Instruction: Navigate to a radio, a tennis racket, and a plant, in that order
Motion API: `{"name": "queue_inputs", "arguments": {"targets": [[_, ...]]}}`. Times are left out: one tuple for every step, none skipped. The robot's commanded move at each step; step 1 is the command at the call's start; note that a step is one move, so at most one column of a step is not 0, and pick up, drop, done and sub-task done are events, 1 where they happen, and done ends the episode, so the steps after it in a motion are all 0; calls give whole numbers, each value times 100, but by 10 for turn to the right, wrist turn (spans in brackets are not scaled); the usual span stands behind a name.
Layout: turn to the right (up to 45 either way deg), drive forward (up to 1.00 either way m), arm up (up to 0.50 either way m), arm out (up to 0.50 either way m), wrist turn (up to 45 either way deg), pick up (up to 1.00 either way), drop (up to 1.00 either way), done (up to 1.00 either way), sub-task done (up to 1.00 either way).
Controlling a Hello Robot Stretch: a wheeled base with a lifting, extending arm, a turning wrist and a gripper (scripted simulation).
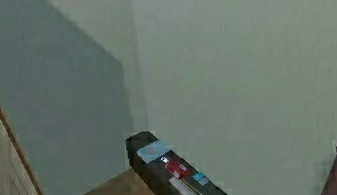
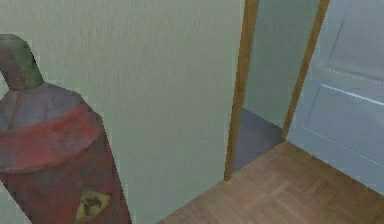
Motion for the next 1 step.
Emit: {"name": "queue_inputs", "arguments": {"targets": [[0,0,0,0,0,0,0,0,100]]}}
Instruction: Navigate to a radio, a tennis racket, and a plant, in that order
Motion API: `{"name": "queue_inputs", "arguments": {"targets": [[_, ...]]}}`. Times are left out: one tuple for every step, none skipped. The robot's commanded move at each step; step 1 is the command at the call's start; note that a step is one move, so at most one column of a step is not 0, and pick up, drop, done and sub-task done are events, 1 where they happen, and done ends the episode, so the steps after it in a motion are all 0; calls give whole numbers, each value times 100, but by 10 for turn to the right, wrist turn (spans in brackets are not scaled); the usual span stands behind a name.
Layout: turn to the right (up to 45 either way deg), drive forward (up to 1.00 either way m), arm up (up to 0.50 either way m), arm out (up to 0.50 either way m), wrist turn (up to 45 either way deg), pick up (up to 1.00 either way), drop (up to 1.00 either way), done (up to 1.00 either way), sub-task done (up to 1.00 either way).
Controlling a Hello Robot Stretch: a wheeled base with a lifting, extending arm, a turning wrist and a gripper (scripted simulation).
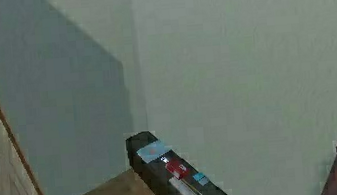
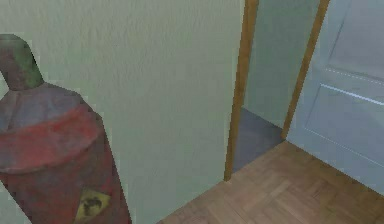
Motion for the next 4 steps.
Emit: {"name": "queue_inputs", "arguments": {"targets": [[-450,0,0,0,0,0,0,0,0],[-450,0,0,0,0,0,0,0,0],[-120,0,0,0,0,0,0,0,0],[0,85,0,0,0,0,0,0,0]]}}
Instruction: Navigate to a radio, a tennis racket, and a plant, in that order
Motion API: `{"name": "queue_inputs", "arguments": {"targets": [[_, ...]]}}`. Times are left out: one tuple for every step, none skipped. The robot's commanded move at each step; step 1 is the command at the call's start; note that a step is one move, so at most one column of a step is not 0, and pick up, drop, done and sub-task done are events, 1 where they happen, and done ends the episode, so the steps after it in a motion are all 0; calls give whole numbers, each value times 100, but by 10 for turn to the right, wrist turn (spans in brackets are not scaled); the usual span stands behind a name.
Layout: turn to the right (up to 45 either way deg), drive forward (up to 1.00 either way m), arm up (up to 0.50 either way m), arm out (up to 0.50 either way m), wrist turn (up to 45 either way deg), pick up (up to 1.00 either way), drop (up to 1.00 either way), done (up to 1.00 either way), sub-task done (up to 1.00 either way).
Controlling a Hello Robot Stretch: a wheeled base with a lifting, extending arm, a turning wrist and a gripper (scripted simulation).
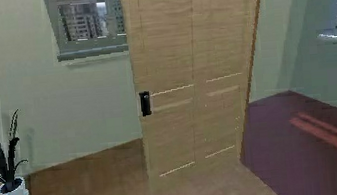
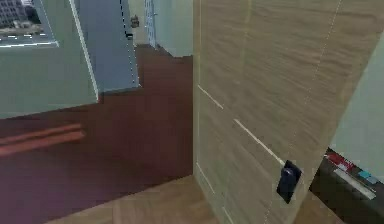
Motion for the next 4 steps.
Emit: {"name": "queue_inputs", "arguments": {"targets": [[450,0,0,0,0,0,0,0,0],[210,0,0,0,0,0,0,0,0],[0,100,0,0,0,0,0,0,0],[0,50,0,0,0,0,0,0,0]]}}
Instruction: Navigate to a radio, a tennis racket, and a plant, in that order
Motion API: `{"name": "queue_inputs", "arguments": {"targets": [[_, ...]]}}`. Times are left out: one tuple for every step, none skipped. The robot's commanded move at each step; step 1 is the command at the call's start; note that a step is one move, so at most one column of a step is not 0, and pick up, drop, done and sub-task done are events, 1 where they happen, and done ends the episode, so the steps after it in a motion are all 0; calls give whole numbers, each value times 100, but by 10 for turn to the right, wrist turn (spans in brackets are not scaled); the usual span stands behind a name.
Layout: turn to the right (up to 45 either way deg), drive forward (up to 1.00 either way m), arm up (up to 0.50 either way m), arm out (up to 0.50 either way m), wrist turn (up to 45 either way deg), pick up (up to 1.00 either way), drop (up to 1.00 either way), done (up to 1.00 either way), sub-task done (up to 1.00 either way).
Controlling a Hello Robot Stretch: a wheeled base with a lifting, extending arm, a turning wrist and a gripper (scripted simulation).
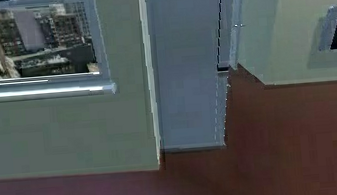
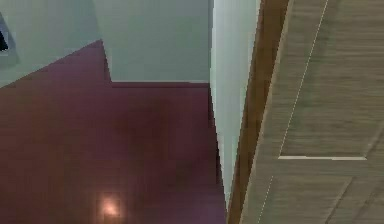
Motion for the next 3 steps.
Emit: {"name": "queue_inputs", "arguments": {"targets": [[330,0,0,0,0,0,0,0,0],[0,100,0,0,0,0,0,0,0],[60,0,0,0,0,0,0,0,0]]}}
